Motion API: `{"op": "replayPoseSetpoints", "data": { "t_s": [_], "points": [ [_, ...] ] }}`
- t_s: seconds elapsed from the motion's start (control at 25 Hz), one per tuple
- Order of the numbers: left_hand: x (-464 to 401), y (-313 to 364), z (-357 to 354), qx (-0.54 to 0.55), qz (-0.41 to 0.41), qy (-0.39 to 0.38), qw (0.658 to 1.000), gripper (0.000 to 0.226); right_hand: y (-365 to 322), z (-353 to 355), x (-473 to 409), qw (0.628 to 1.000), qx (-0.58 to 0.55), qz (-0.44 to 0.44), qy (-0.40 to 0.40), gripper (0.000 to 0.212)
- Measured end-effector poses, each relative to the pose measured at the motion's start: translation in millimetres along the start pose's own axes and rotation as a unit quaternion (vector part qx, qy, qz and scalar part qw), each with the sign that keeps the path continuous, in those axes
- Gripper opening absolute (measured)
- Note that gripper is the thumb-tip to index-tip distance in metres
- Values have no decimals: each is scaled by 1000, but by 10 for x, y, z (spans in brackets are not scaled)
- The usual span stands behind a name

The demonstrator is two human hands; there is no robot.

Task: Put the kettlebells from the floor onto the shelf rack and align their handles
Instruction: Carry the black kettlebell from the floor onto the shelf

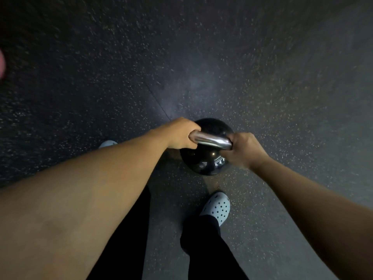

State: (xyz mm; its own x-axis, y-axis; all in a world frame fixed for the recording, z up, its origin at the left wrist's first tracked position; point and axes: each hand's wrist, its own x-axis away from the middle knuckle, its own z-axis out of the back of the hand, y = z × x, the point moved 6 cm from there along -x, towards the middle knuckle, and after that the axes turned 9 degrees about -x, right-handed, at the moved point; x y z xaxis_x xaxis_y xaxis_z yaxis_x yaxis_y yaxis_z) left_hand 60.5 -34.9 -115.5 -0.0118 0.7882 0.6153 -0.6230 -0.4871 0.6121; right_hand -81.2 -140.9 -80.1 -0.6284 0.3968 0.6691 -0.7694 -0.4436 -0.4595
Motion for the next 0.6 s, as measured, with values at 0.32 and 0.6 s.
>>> {"op": "replayPoseSetpoints", "data": {
  "t_s": [0.32, 0.6],
  "points": [
    [1330, -799, 2198, 124, 63, 190, 972, 15, -2753, 949, -671, 994, 14, 107, -29, 10],
    [2550, -1910, 4612, 60, 125, 314, 939, 17, -5637, 1553, -1454, 965, 53, 257, -11, 9]
  ]
}}
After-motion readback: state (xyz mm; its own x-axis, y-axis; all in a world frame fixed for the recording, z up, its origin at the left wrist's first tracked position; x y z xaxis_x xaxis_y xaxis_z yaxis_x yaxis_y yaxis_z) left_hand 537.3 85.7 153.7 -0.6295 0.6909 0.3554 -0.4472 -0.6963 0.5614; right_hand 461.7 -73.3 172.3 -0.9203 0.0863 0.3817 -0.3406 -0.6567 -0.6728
